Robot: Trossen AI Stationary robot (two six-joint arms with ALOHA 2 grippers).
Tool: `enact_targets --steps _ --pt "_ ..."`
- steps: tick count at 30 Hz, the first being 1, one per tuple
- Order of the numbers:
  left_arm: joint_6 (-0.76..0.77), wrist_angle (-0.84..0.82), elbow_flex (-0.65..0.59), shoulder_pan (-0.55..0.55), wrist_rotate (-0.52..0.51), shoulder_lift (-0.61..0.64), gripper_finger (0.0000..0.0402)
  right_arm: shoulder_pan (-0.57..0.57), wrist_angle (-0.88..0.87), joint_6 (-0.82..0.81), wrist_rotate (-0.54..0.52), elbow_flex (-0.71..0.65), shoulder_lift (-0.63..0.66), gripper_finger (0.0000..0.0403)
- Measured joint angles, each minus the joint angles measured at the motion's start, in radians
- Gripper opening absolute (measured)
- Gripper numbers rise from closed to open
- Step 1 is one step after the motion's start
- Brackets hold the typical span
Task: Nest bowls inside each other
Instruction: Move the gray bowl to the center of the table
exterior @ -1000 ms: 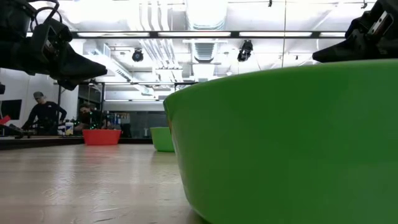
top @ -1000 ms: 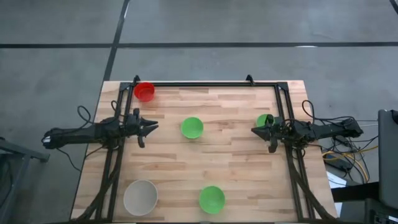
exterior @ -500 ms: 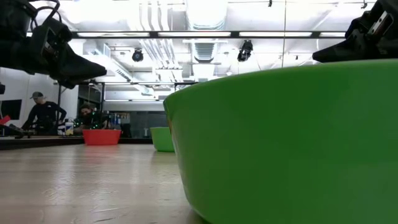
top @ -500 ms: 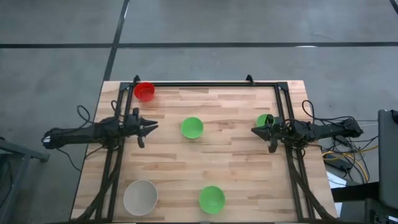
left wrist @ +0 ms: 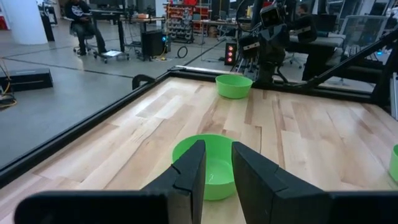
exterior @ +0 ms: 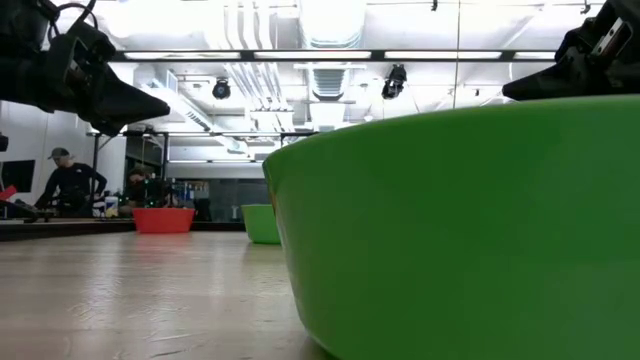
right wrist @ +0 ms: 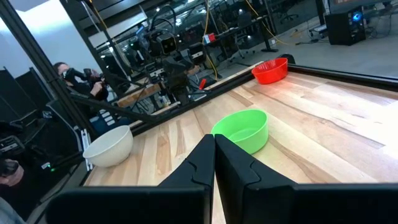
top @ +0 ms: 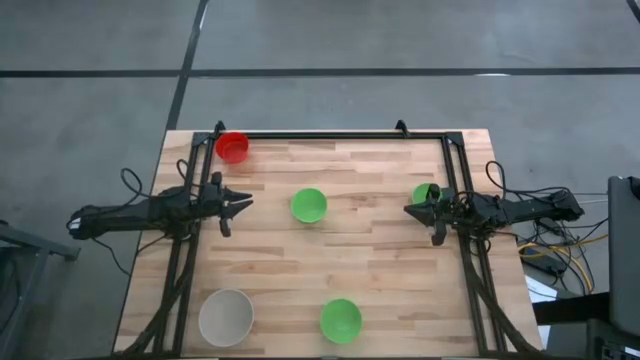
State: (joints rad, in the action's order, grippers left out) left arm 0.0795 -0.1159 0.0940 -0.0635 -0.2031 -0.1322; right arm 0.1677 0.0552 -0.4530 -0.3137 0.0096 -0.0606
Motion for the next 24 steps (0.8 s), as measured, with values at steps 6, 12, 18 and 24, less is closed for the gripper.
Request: enact_targets --steps 6,12,18,24 --pt "0.001 0.001 0.007 0.000 0.002 0.000 0.0083 0.000 0.000 0.000 0.000 0.000 0.000 0.0008" --pt "0.002 0.002 0.013 0.000 0.003 0.000 0.0083 0.000 0.000 0.000 0.000 0.000 0.000 0.0008" --pt "0.003 0.002 0.013 0.000 0.003 0.000 0.0083 0.000 0.000 0.000 0.000 0.000 0.000 0.0008" --pt "0.013 0.002 0.013 0.000 0.003 0.000 0.0083 0.000 0.000 0.000 0.000 0.000 0.000 0.0008"
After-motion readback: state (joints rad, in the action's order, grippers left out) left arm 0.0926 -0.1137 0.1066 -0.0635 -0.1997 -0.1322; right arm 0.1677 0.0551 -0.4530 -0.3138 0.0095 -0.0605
